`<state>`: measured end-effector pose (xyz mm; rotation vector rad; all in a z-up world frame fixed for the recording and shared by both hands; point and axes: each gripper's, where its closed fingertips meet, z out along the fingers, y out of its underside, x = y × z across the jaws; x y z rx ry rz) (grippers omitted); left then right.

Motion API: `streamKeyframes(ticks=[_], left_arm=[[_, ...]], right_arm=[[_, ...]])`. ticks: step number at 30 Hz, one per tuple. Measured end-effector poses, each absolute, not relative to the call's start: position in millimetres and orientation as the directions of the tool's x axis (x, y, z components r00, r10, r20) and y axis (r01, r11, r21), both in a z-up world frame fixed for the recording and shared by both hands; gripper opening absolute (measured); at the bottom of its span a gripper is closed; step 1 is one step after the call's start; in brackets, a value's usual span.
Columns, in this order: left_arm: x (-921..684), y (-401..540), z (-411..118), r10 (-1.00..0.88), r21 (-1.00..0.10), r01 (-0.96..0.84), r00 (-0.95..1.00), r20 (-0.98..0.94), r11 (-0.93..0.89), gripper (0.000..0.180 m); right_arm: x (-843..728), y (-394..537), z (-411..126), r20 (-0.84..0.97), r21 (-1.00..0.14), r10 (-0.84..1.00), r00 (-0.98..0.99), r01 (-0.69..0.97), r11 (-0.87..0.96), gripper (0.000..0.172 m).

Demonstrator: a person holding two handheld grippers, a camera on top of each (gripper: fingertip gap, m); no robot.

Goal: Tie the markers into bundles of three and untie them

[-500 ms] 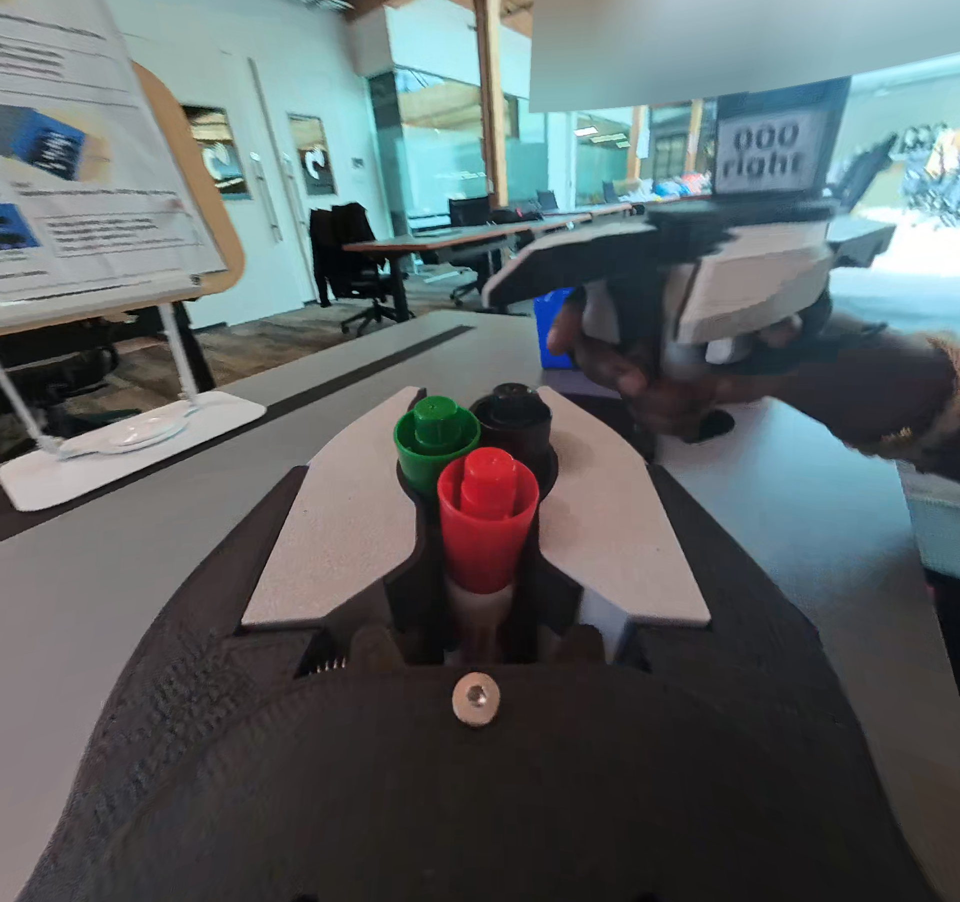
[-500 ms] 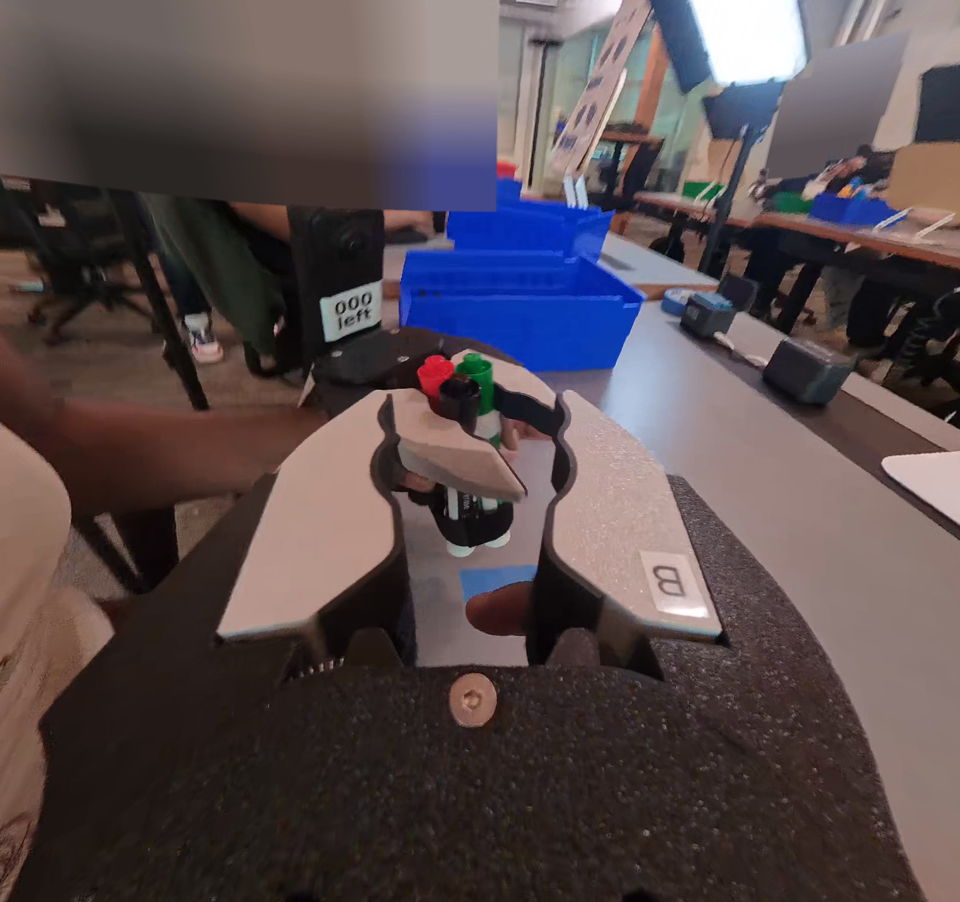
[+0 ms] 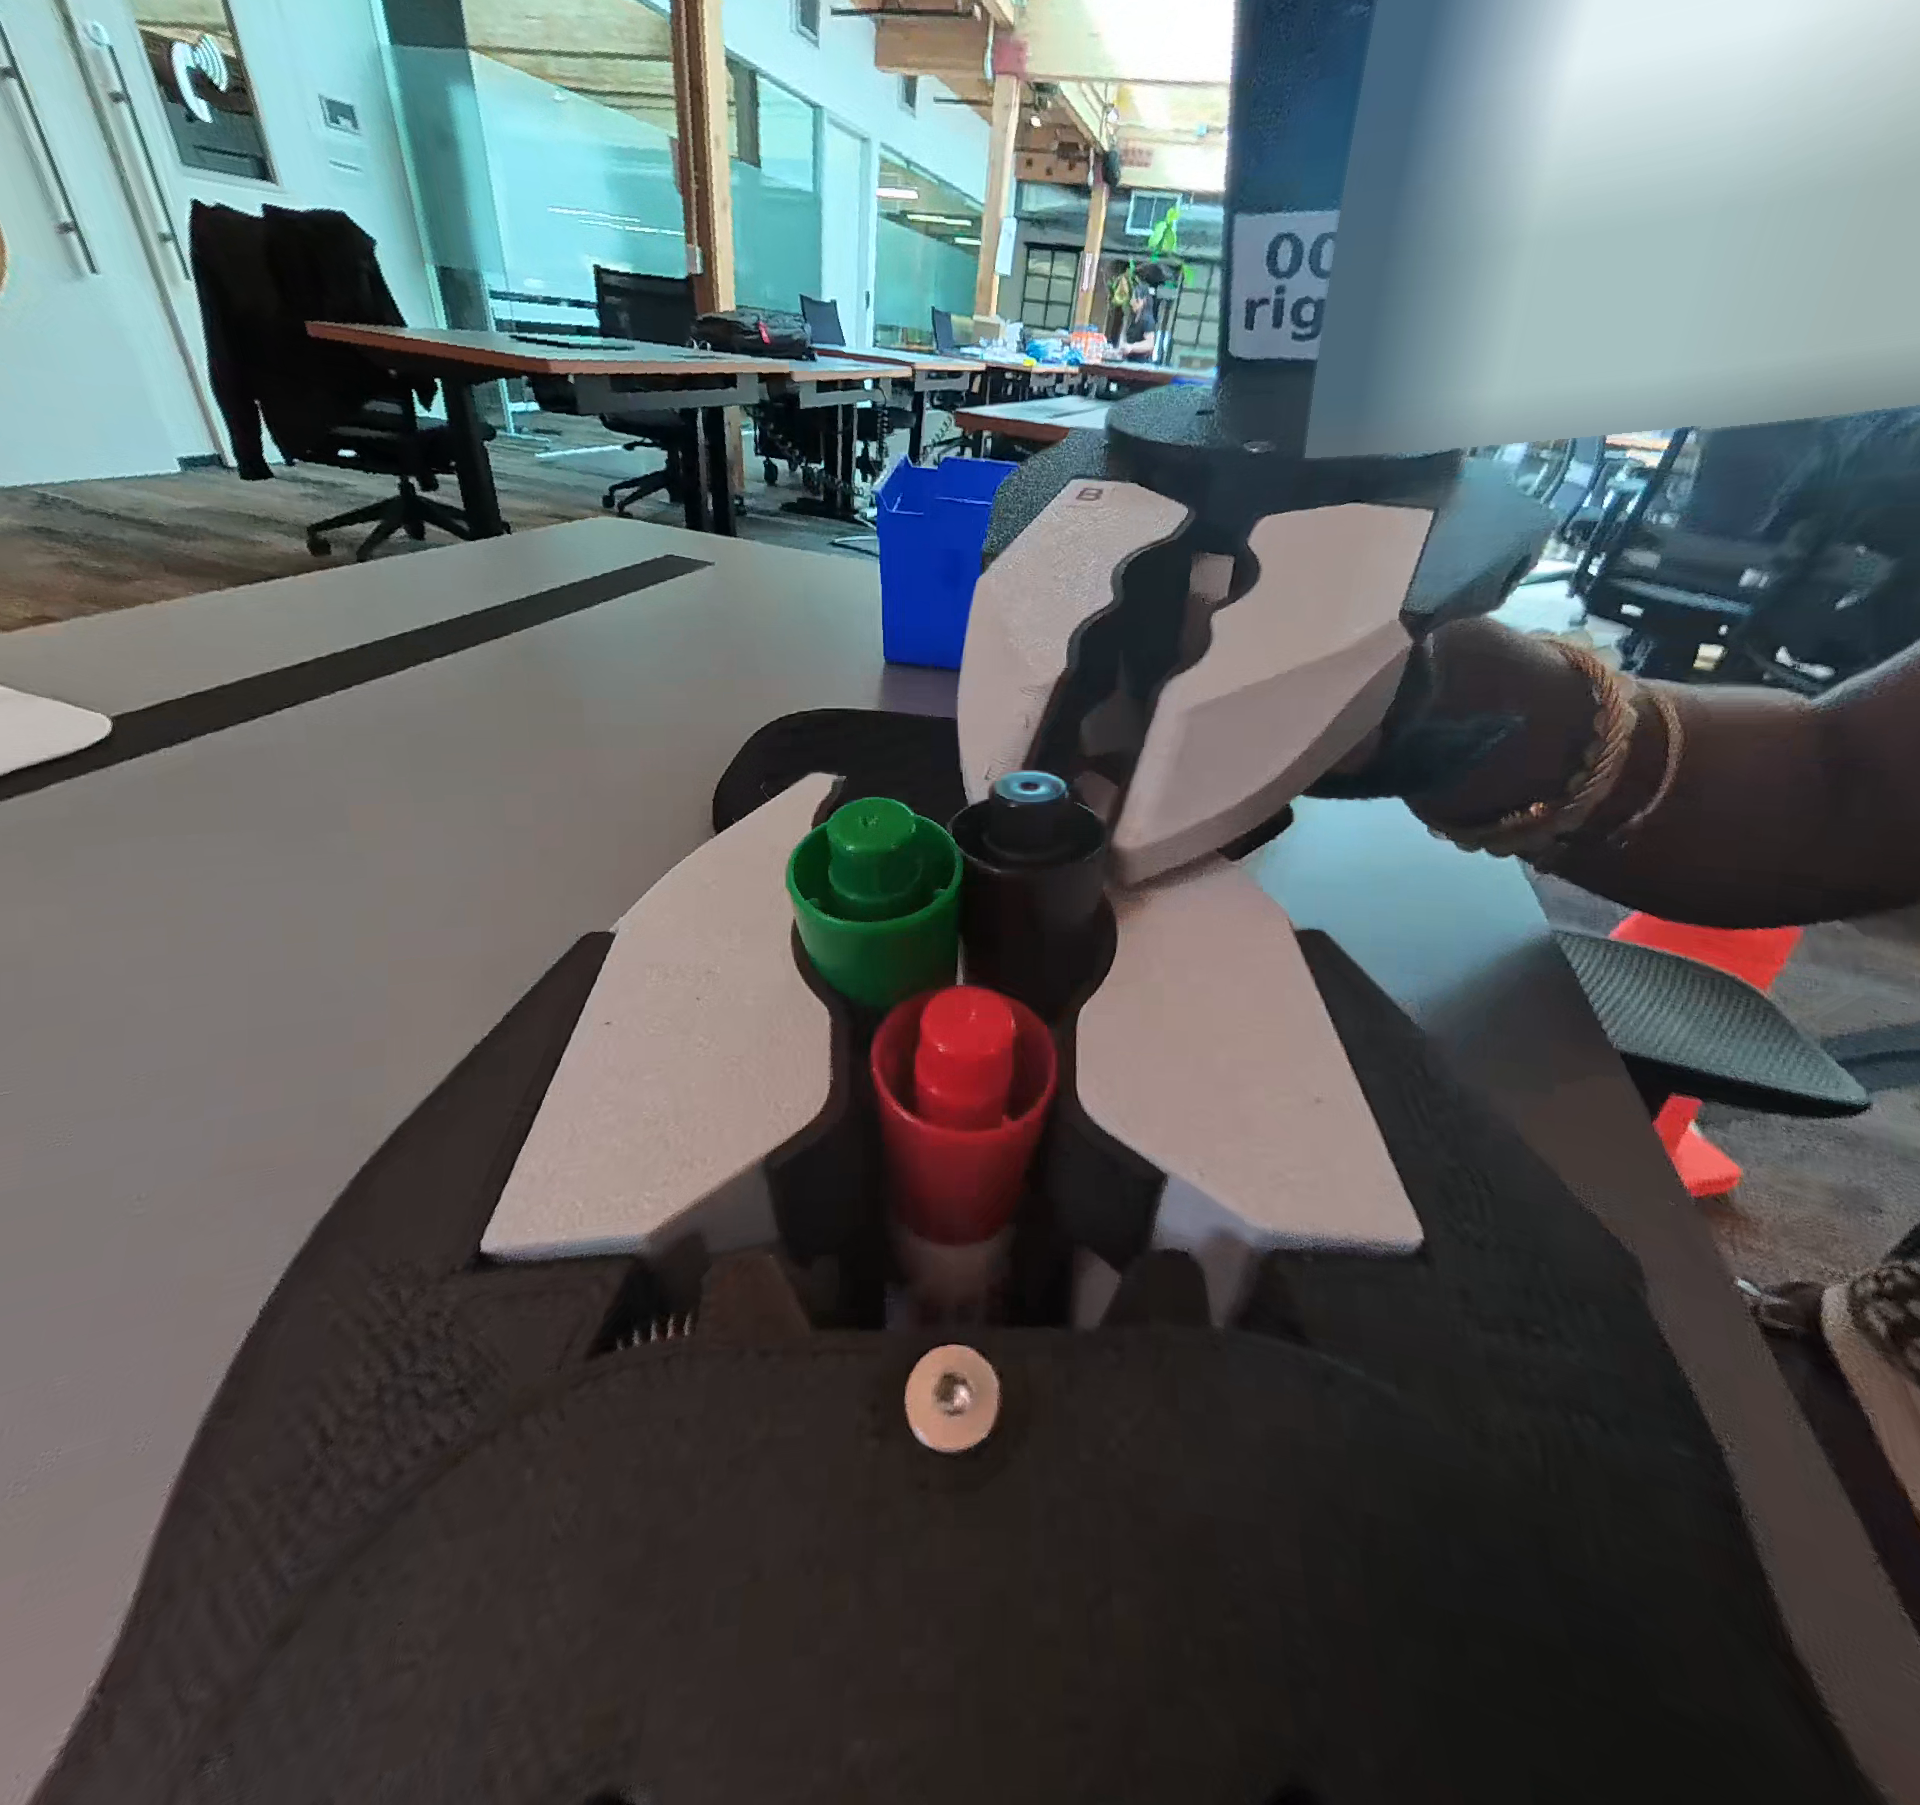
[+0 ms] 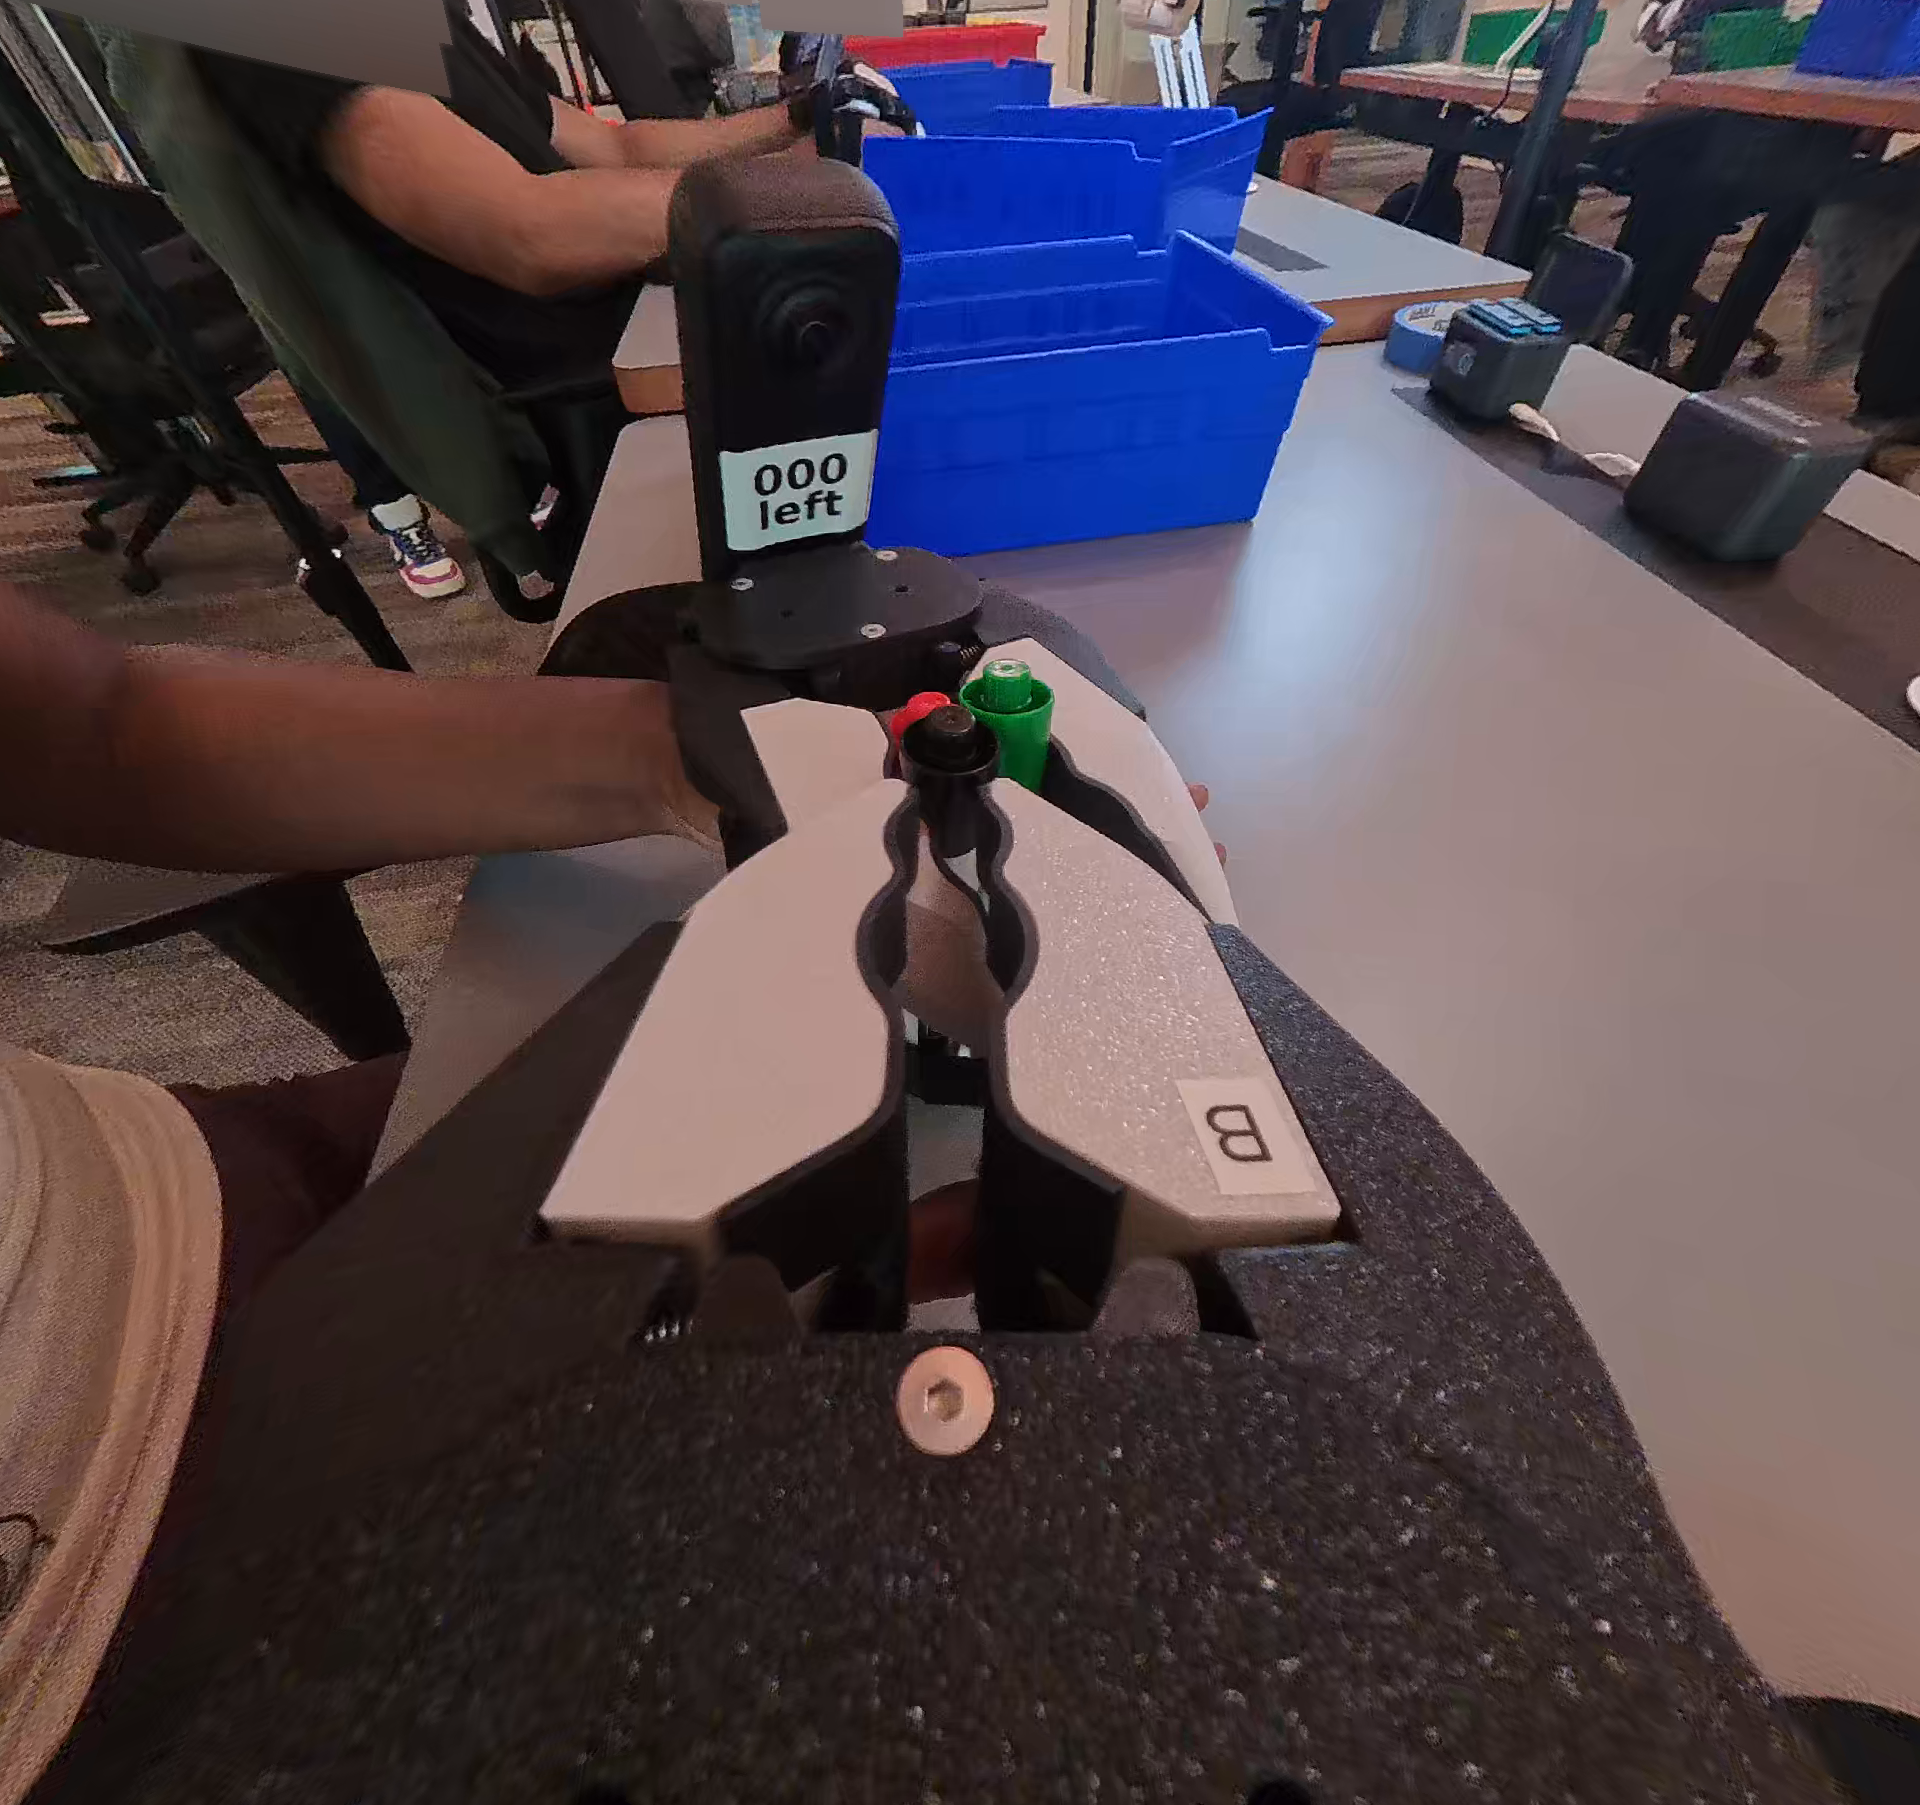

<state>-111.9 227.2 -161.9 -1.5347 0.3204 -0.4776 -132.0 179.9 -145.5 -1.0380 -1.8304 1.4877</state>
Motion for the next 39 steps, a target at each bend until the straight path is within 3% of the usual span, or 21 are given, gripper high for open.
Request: streamKeyframes(ticks=[12, 27, 30, 35, 39], left_arm=[[-110, 232, -176, -0.472, -0.997, -0.002, 0.881, 0.035, -0.078, 0.04], [-114, 231, -177, -0.474, -0.995, -0.009, 0.88, 0.039, -0.099, 0.061], [-117, 225, -171, -0.475, -0.996, 0.011, 0.878, 0.052, -0.09, 0.076], [-124, 198, -154, -0.482, -0.993, 0.034, 0.872, 0.085, -0.113, 0.117], [-134, 165, -163, -0.431, -0.972, -0.067, 0.902, 0.037, -0.223, 0.115]], right_arm=[[-128, 187, -158, -0.041, -0.969, 0.842, -0.539, 0.227, 0.097, 0.008], [-126, 192, -158, -0.042, -0.969, 0.844, -0.535, 0.228, 0.096, 0.016], [-121, 194, -153, -0.066, -0.975, 0.834, -0.548, 0.214, 0.063, 0.027], [-108, 202, -147, -0.101, -0.982, 0.834, -0.542, 0.19, 0.005, 0.065], [-93, 202, -164, -0.079, -0.968, 0.835, -0.545, 0.243, 0.067, 0.074]])
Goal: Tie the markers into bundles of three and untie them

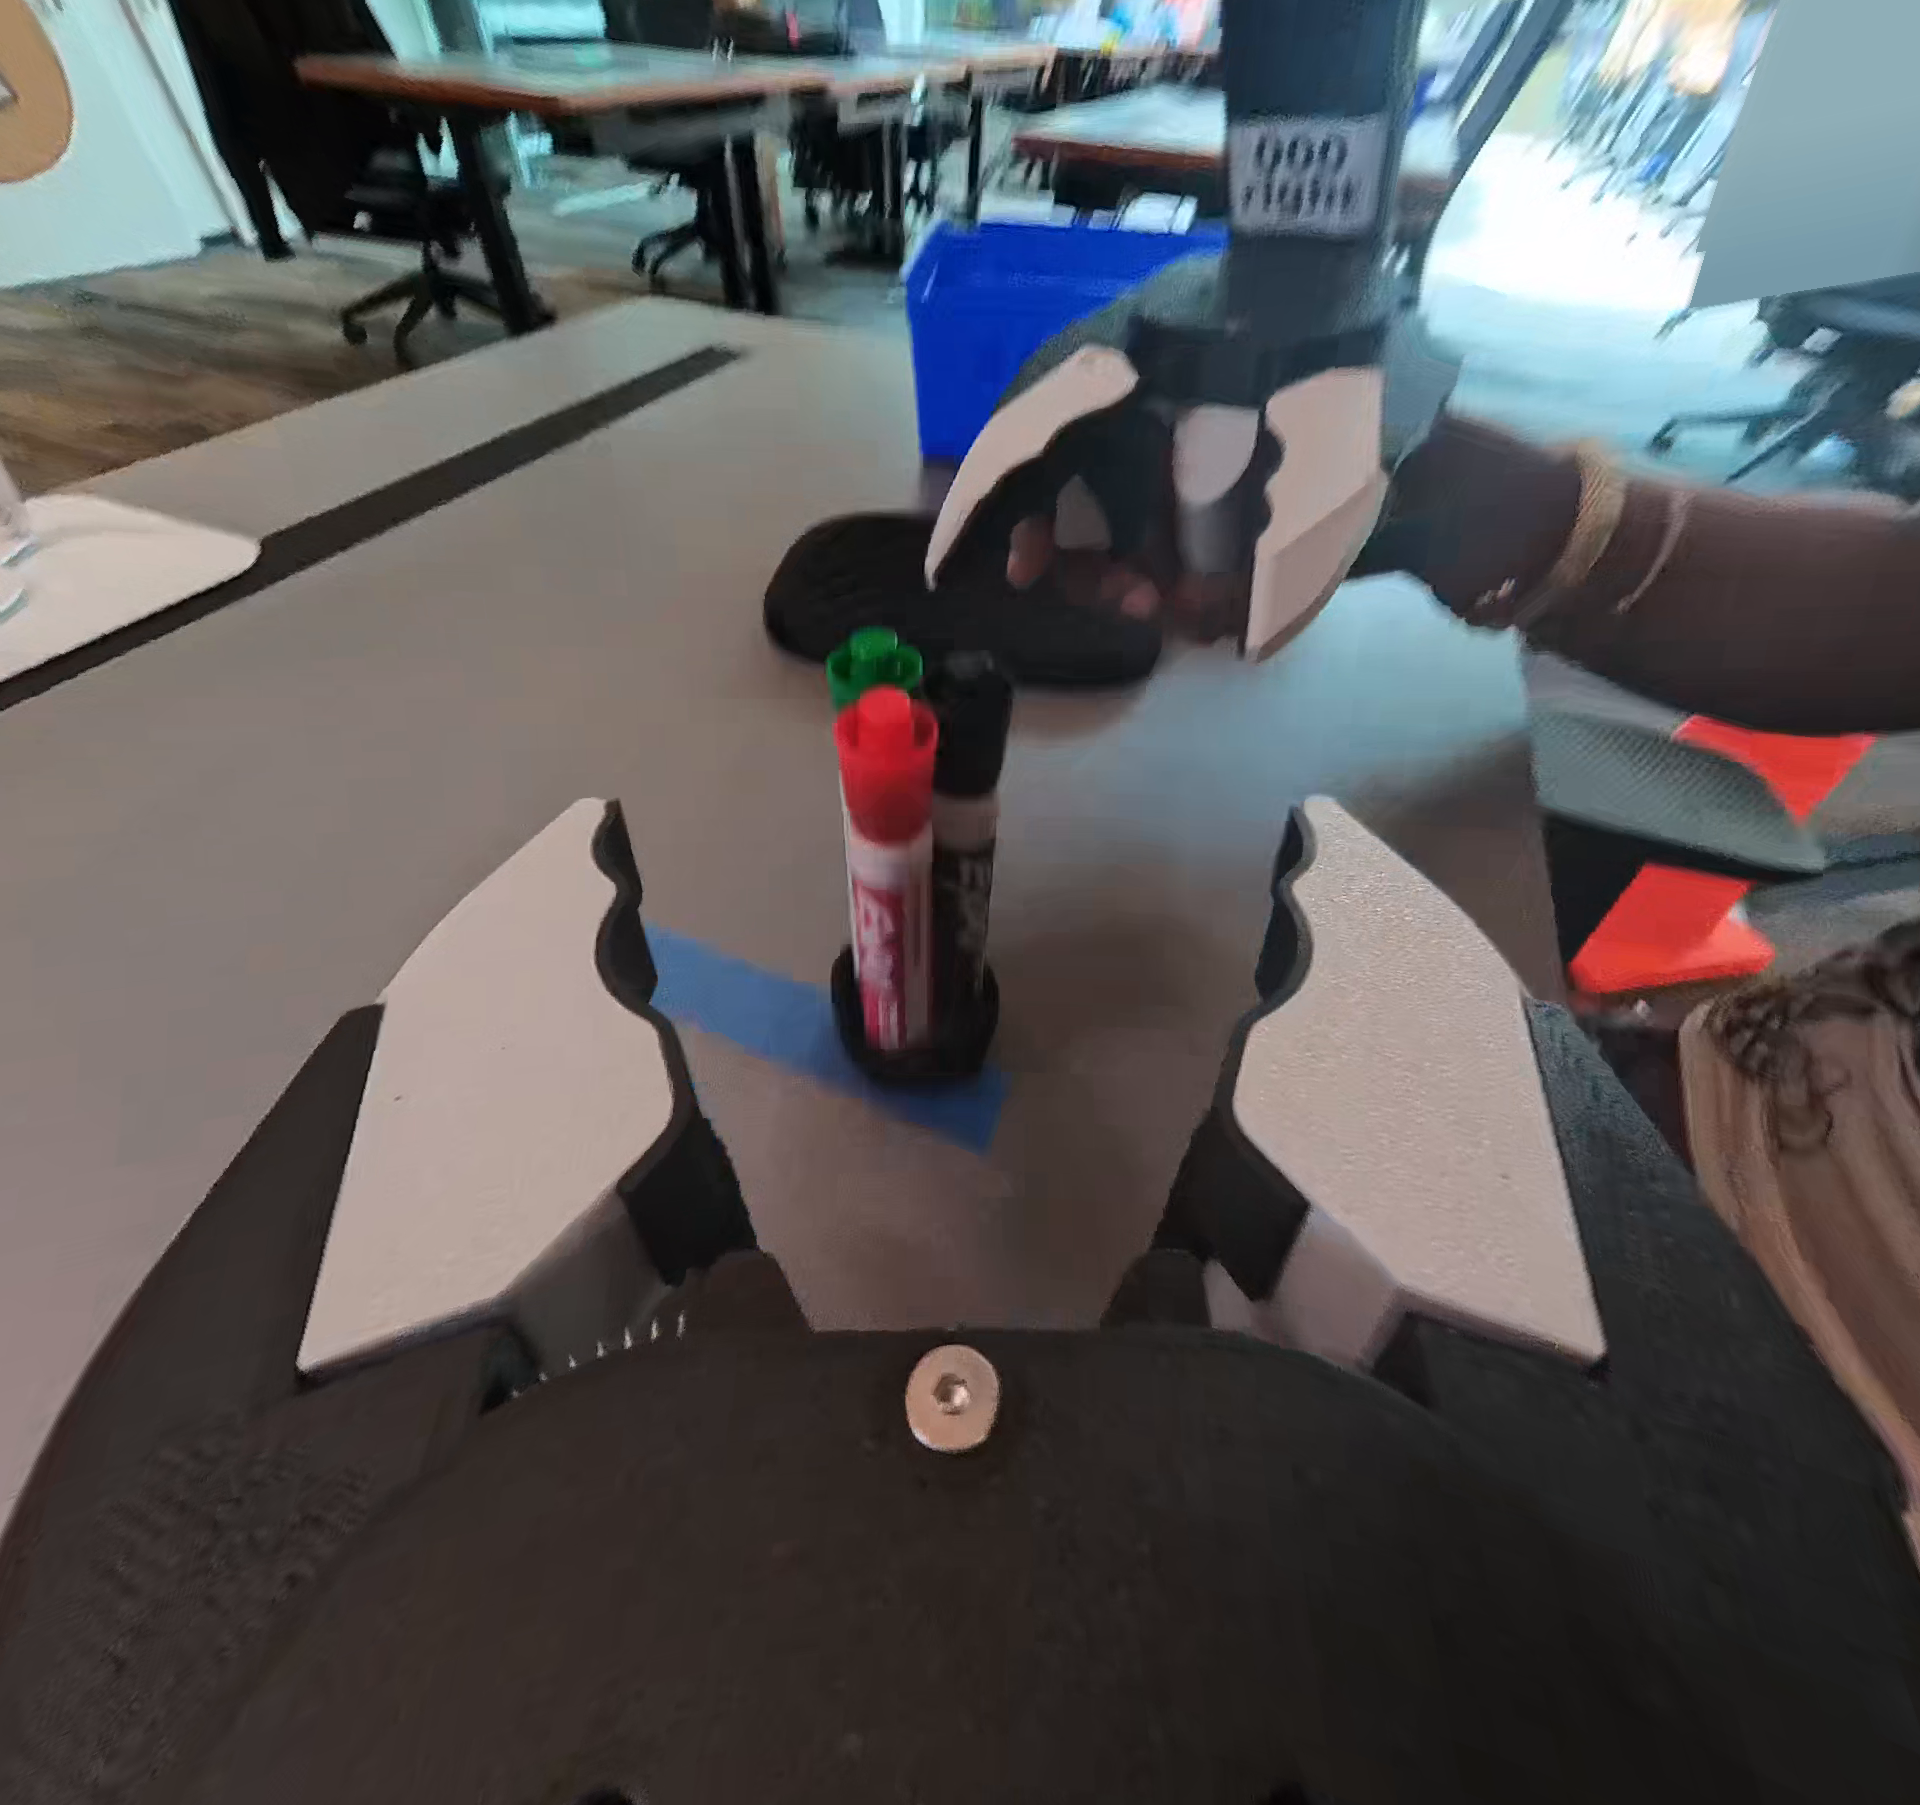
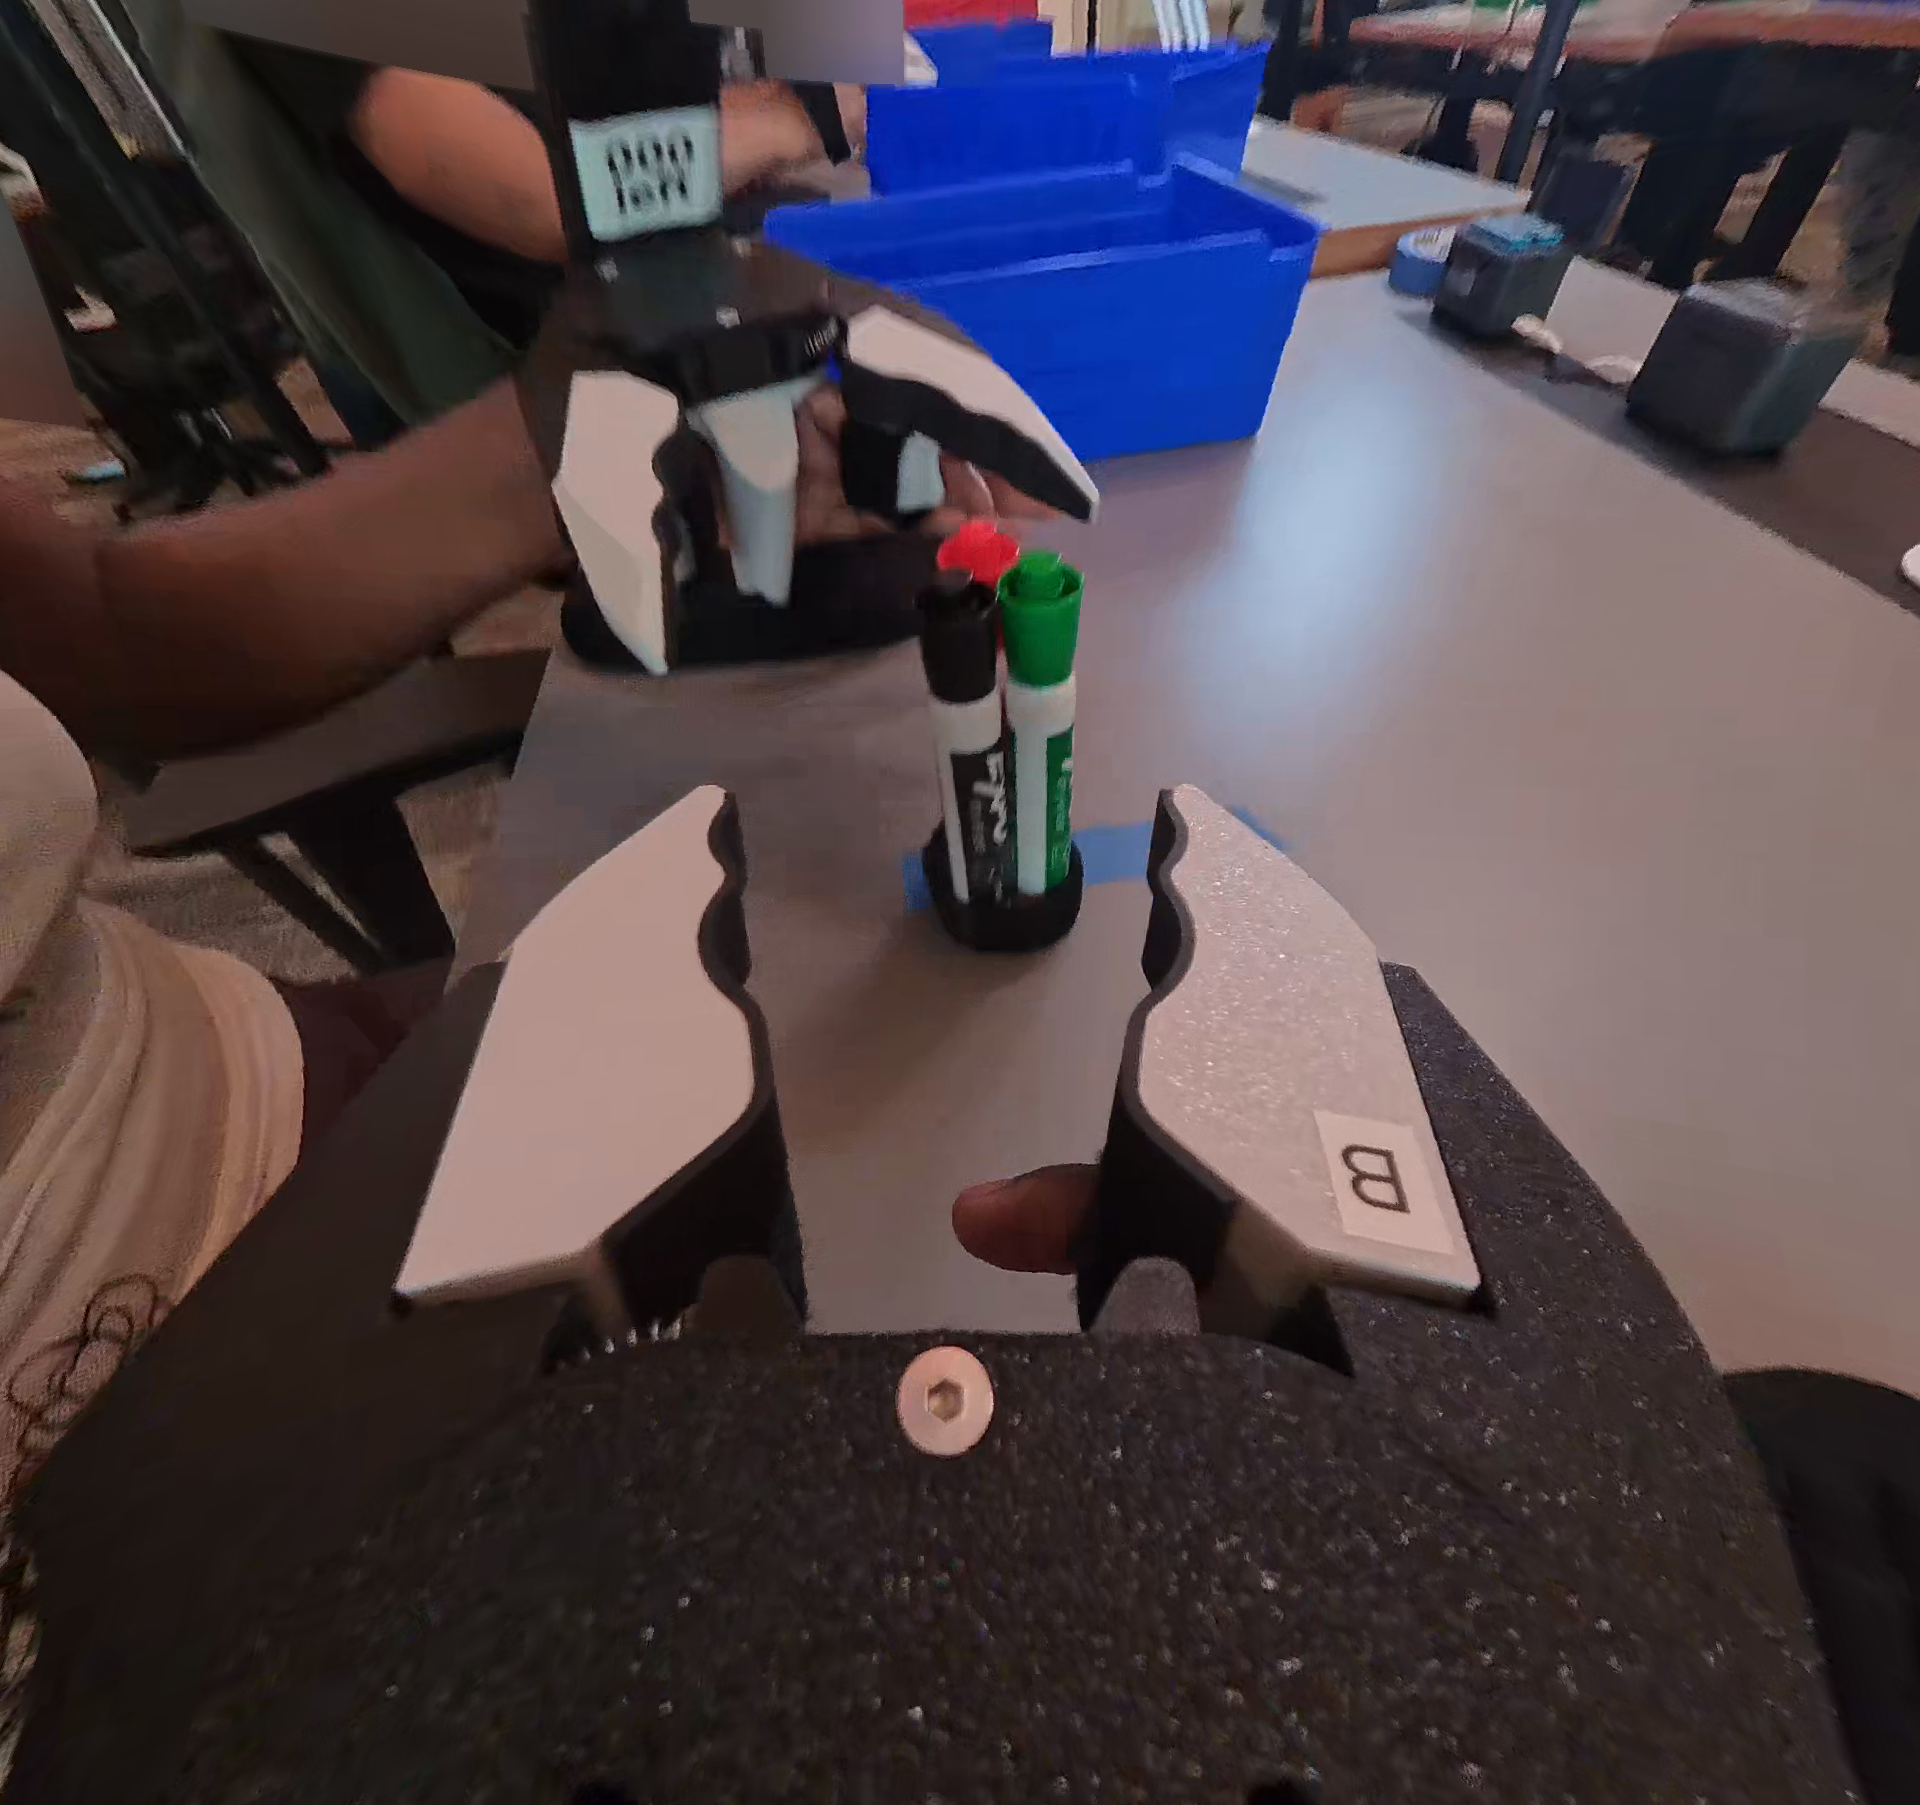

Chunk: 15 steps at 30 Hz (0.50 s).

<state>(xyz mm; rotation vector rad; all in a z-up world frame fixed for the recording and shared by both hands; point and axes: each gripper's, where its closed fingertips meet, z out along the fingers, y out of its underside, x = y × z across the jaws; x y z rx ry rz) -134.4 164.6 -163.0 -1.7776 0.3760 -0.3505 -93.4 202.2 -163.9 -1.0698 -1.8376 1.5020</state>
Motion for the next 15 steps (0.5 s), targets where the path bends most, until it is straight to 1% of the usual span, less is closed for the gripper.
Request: streamKeyframes(ticks=[2, 5, 8, 10, 12, 14, 15], left_arm=[[-143, 151, -177, -0.37, -0.944, -0.12, 0.929, 0.002, -0.307, 0.107], [-145, 138, -196, -0.303, -0.916, -0.134, 0.953, -0.014, -0.379, 0.093], [-143, 137, -209, -0.258, -0.908, -0.132, 0.966, -0.027, -0.397, 0.077], [-142, 143, -219, -0.24, -0.899, -0.149, 0.969, -0.051, -0.411, 0.067], [-139, 147, -240, -0.276, -0.846, -0.19, 0.96, -0.052, -0.499, 0.059], [-139, 146, -264, -0.299, -0.734, -0.216, 0.954, -0.019, -0.644, 0.059], [-139, 146, -270, -0.304, -0.695, -0.221, 0.953, -0.004, -0.685, 0.06]], right_arm=[[-88, 198, -177, -0.067, -0.949, 0.826, -0.56, 0.291, 0.12, 0.076], [-86, 192, -197, -0.052, -0.915, 0.819, -0.572, 0.355, 0.19, 0.078], [-93, 192, -216, -0.03, -0.877, 0.834, -0.551, 0.414, 0.243, 0.077], [-99, 193, -231, -0.02, -0.839, 0.845, -0.535, 0.469, 0.277, 0.073], [-106, 195, -245, -0.004, -0.799, 0.844, -0.536, 0.509, 0.32, 0.07], [-111, 195, -256, 0.018, -0.768, 0.836, -0.548, 0.528, 0.362, 0.065], [-114, 195, -259, 0.027, -0.756, 0.832, -0.555, 0.533, 0.38, 0.063]])
